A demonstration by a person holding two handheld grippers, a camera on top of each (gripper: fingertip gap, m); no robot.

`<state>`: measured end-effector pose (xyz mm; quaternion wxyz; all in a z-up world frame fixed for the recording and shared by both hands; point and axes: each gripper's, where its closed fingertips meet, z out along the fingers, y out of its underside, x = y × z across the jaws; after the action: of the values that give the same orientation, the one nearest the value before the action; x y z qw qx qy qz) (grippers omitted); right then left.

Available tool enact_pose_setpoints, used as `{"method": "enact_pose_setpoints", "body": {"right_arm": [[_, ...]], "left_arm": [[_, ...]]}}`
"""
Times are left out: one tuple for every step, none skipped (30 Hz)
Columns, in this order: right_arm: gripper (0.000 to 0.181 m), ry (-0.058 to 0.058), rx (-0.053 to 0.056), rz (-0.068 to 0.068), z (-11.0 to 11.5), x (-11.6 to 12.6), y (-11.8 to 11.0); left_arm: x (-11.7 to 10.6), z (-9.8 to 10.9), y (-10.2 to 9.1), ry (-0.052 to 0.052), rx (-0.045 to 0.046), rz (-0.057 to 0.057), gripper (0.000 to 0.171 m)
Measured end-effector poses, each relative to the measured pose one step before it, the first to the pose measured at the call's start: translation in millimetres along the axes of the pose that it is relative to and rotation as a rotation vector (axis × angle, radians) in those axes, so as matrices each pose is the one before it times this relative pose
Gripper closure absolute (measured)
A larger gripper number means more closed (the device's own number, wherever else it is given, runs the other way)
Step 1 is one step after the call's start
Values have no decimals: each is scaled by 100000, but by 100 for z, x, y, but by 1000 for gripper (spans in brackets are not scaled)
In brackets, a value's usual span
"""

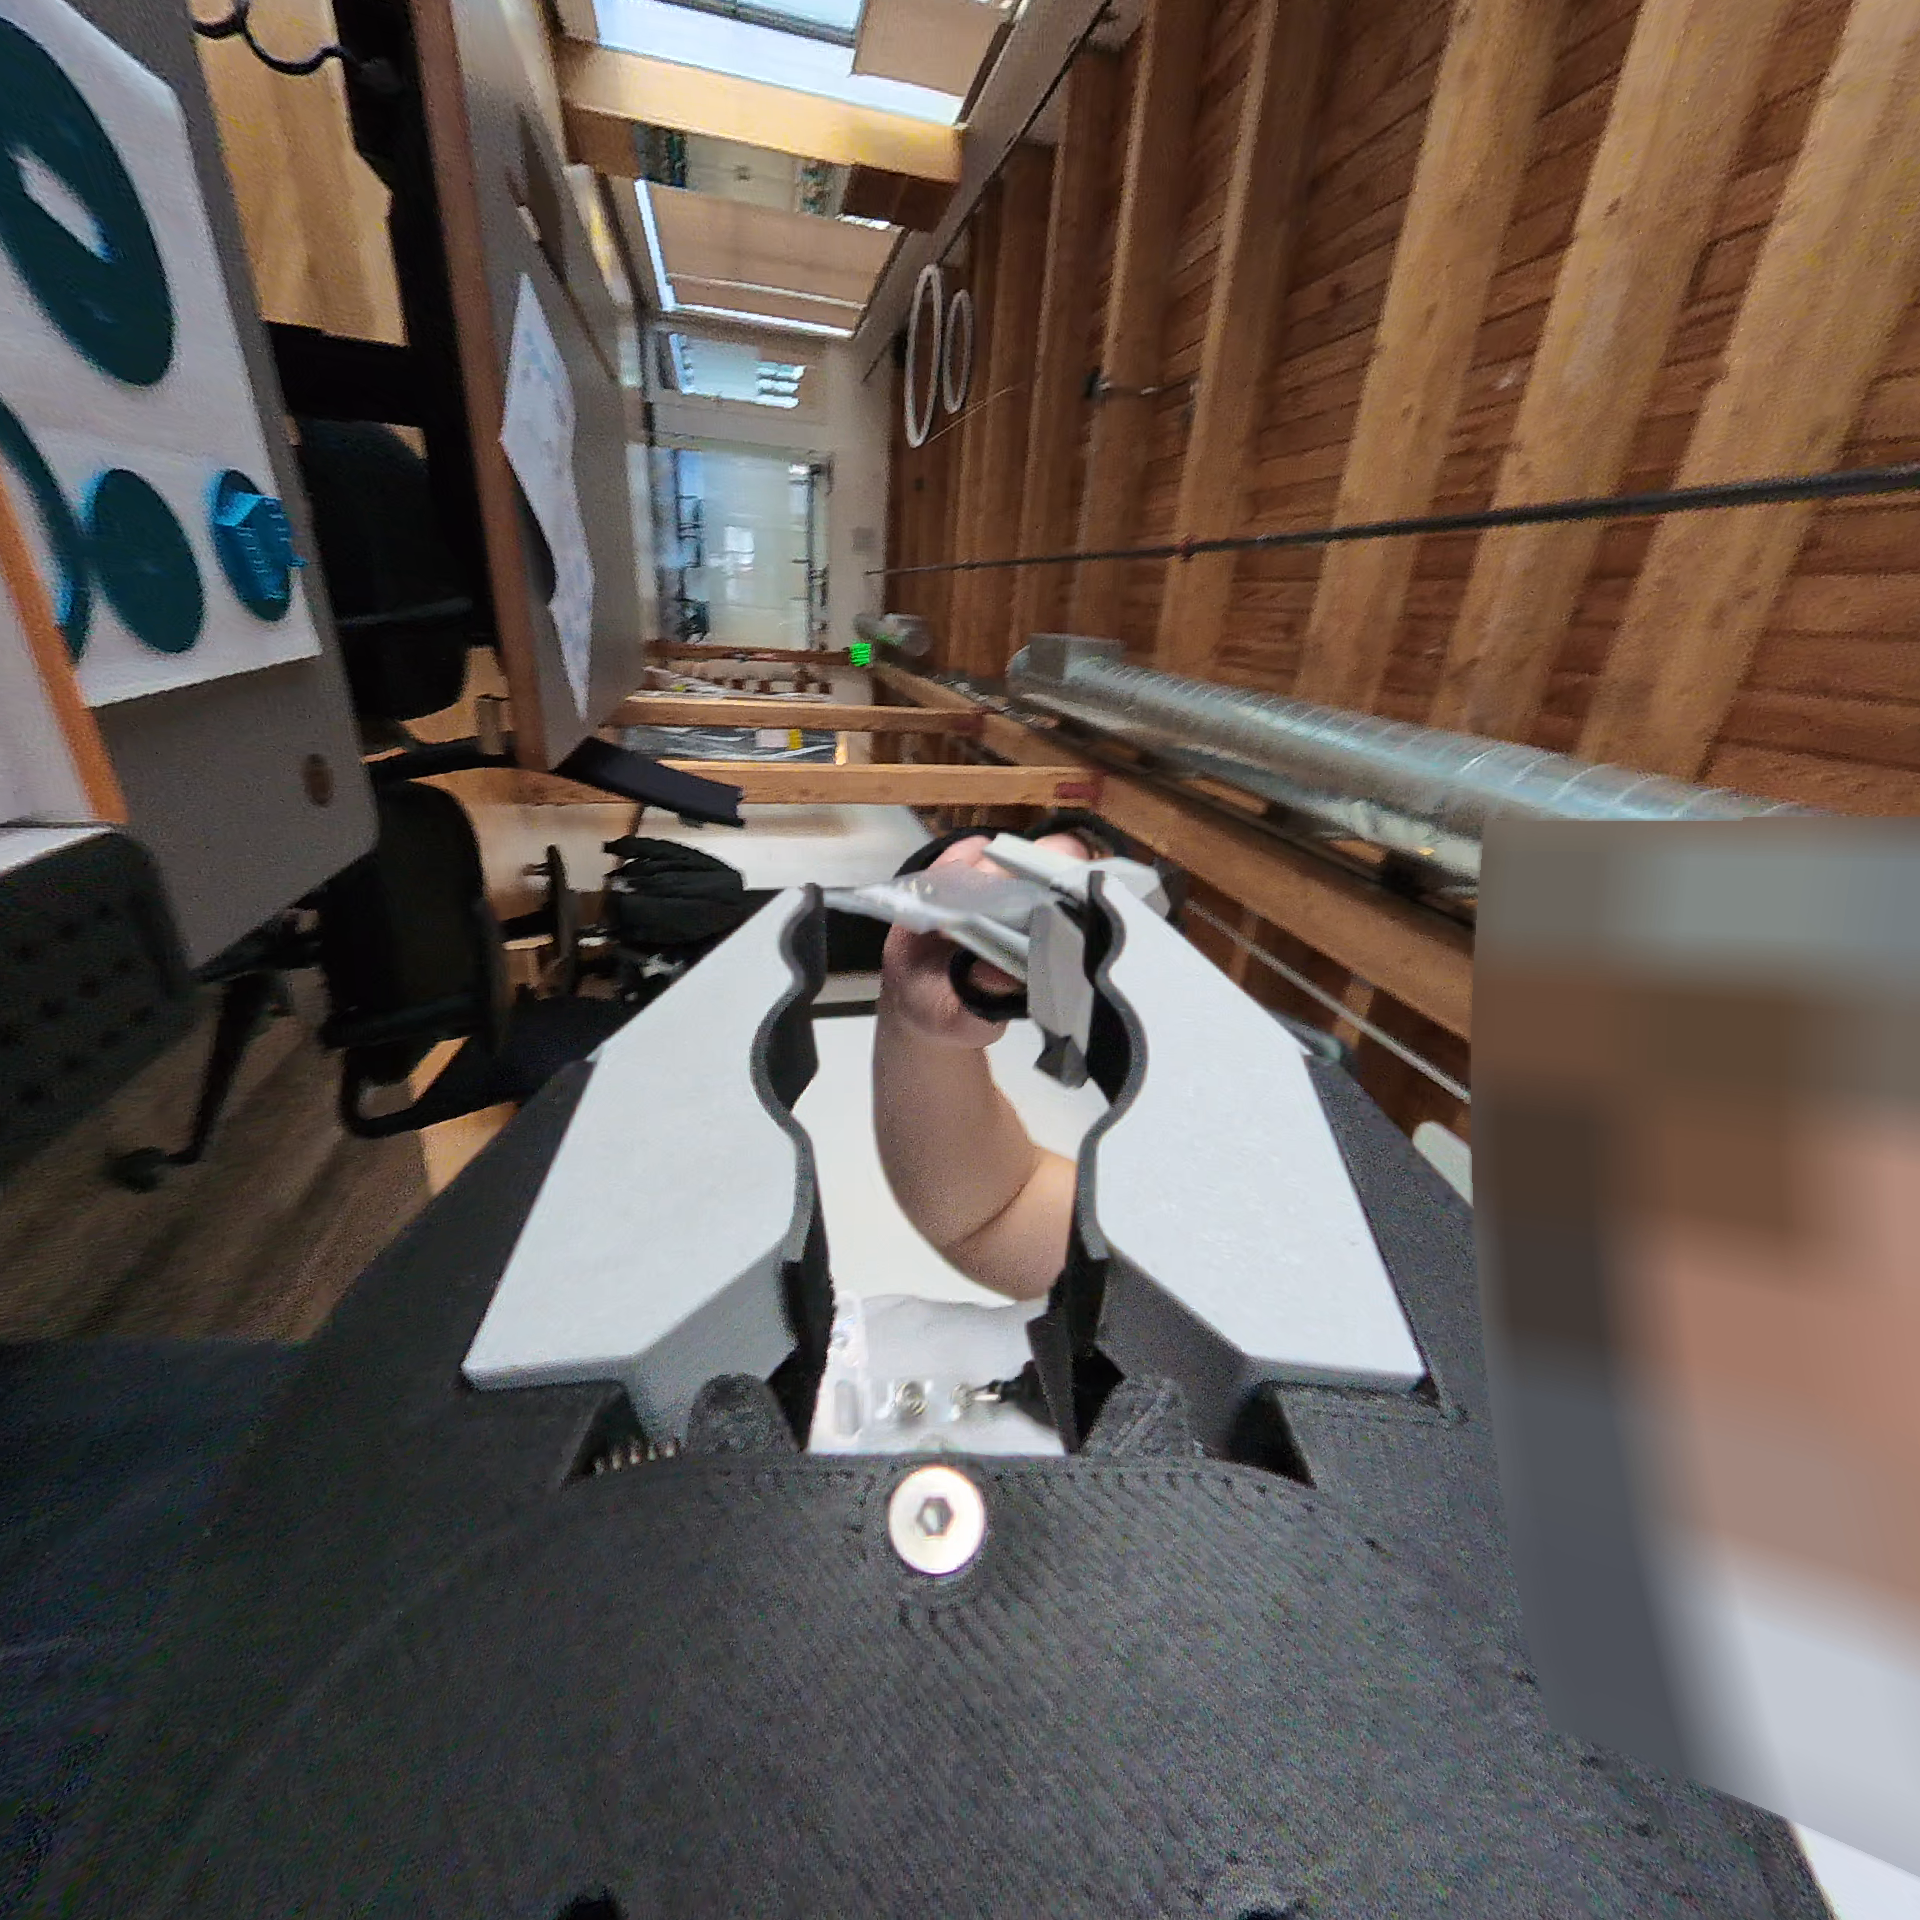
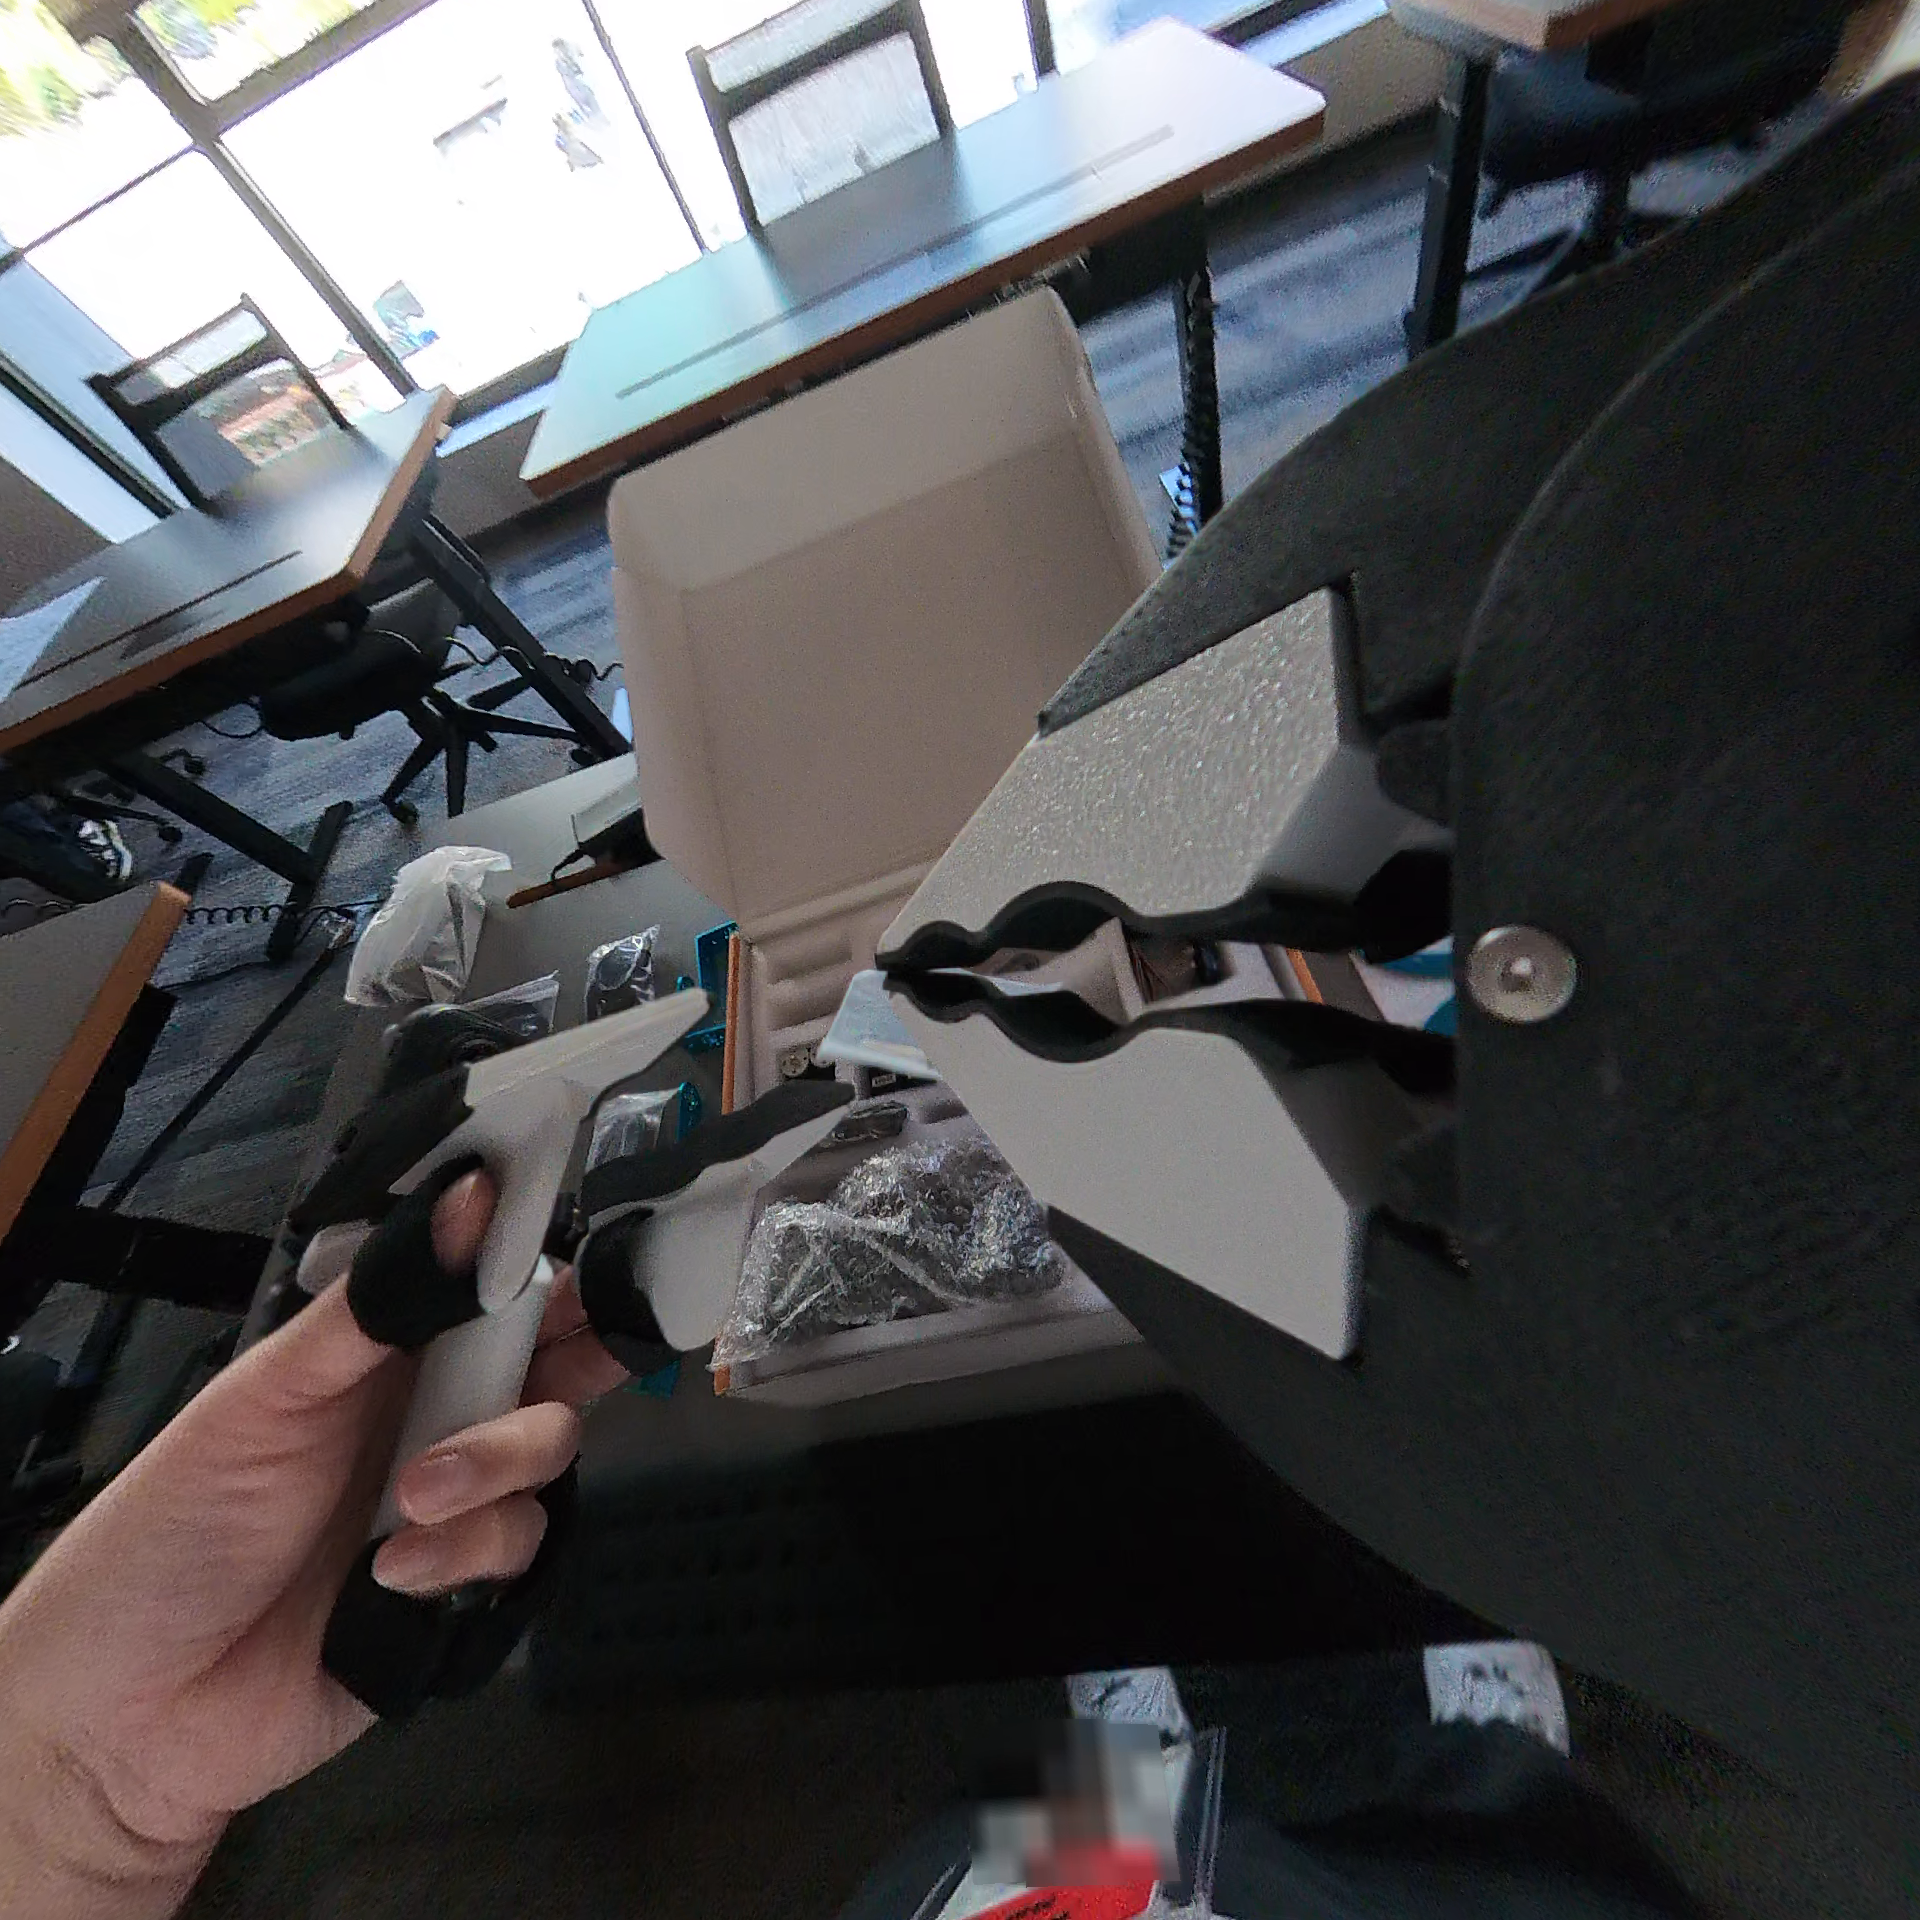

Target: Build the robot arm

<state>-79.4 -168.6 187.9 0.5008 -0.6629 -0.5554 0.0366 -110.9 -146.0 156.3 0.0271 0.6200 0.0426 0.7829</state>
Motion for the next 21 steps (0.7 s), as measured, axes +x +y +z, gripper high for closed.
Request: {"method": "enact_pose_setpoints", "body": {"right_arm": [[181, 103, 276, -4270, -123, -135, -425], [181, 598, -529, -3536, -42, -78, -209], [181, -175, 94, -2979, -19, -214, -200], [181, -1003, 150, -2116, 38, -328, -144], [181, -700, -313, -1362, 49, -270, -11], [181, -1163, 560, -1143, -5, -331, -104], [181, -1008, 478, -842, 7, -278, -89], [181, -355, -107, -771, 8, -155, 26], [181, -566, -32, -756, 13, -156, 44], [181, -824, 324, -347, -1, -190, -8], [181, -687, 429, -209, -9, -153, -31], [181, -1130, 226, -146, 21, -246, 15], [181, -649, -153, -185, 23, -178, 91], [181, -138, -390, -566, 51, -150, 165], [181, -716, -710, -937, 73, -272, 237], [181, -1114, -956, -940, 92, -365, 266], [181, -775, 64, -711, 32, -327, 85], [181, -982, 347, 176, -7, -299, 35], [181, -1957, -66, 1607, 41, -365, 134], [181, -2180, -367, 3667, 48, -310, 240], [180, -2448, 1014, 6091, -39, -242, 112]], "left_arm": [[293, 237, -83, 2083, 2034, -2470, 115], [-155, 218, 9, -733, 1284, -1591, 112], [-384, 227, 325, -2151, -1001, -698, 115], [-529, 240, 546, -2817, -2818, -1262, 117], [-503, 221, 495, -2250, -2493, -2116, 117], [-390, 161, 345, -1094, -1593, -2751, 116], [-372, 101, 362, -455, -1856, -3218, 116], [-406, 65, 397, -406, -2183, -3244, 115], [-323, 56, 339, 346, -1602, -2886, 116], [-33, 45, 249, 2110, -705, -2271, 124], [40, 41, 140, 2687, 56, -2004, 133], [-91, 25, -23, 1975, 816, -1626, 140], [-129, 20, -100, 1752, 780, -385, 161], [-251, 32, -83, 878, 193, 523, 171], [-437, 93, -33, -647, -370, 329, 171], [-356, 195, 106, -844, -1488, 509, 171], [-93, 201, 77, -80, -1522, 1688, 171], [204, 130, -197, 567, 449, 3127, 171], [445, 28, -320, 866, 1414, 4078, 171], [625, 5, -228, 817, 517, 4884, 171], [684, -4, -128, 0, -579, 6077, 171]]}}
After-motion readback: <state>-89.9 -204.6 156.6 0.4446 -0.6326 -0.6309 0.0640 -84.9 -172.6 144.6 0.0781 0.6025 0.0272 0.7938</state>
